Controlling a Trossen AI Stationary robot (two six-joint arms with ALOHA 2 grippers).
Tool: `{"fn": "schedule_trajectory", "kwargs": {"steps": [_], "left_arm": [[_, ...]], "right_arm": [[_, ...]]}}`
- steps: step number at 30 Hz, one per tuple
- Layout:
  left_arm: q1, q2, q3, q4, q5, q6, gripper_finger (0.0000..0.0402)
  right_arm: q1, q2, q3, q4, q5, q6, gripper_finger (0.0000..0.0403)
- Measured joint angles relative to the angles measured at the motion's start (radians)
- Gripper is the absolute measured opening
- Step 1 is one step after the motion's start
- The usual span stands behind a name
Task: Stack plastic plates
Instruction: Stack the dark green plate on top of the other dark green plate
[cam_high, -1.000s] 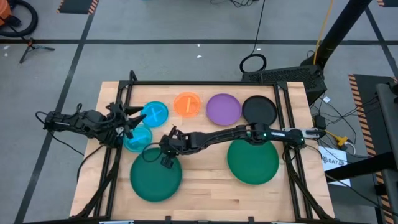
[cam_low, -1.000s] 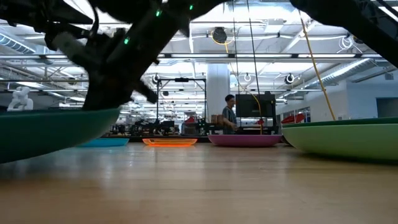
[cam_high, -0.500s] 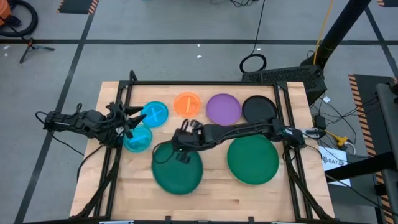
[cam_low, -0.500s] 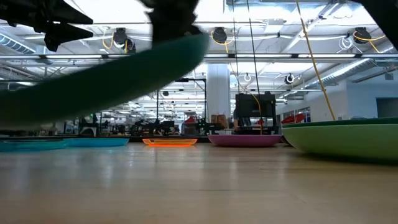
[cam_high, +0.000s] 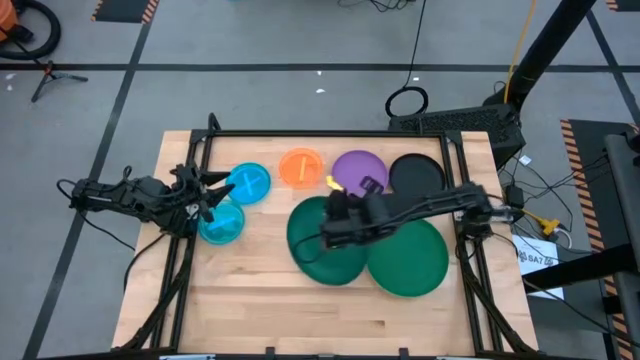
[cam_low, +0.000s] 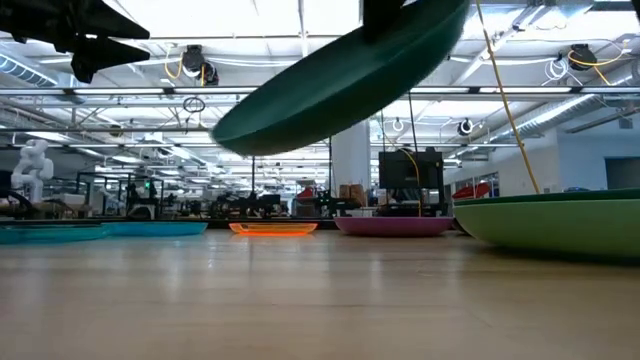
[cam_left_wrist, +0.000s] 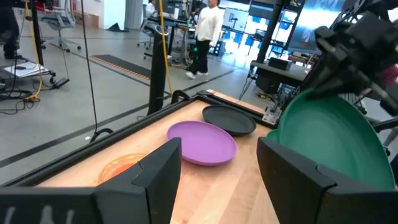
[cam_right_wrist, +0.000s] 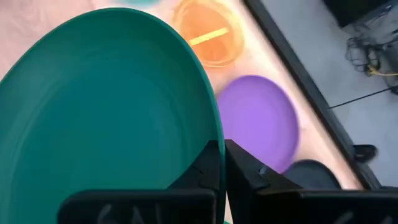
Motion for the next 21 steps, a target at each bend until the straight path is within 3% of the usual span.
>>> {"fn": "schedule_trajectory", "kwargs": {"steps": [4, 16, 21], "left_arm": [[0.0, 0.0, 0.0, 0.0, 0.0, -0.002, 0.0214], [0.0, 0.0, 0.0, 0.0, 0.0, -0.004, 0.0214], [0.0, 0.0, 0.0, 0.0, 0.0, -0.01, 0.0214]], "right_arm": [[0.022, -0.16, -0.192, 0.072, 0.048, 0.057, 0.0001], [0.083, -0.846, -1.122, 0.558, 0.037, 0.338, 0.0002], [0.122, -1.116, -1.418, 0.682, 0.015, 0.456, 0.0002]]}}
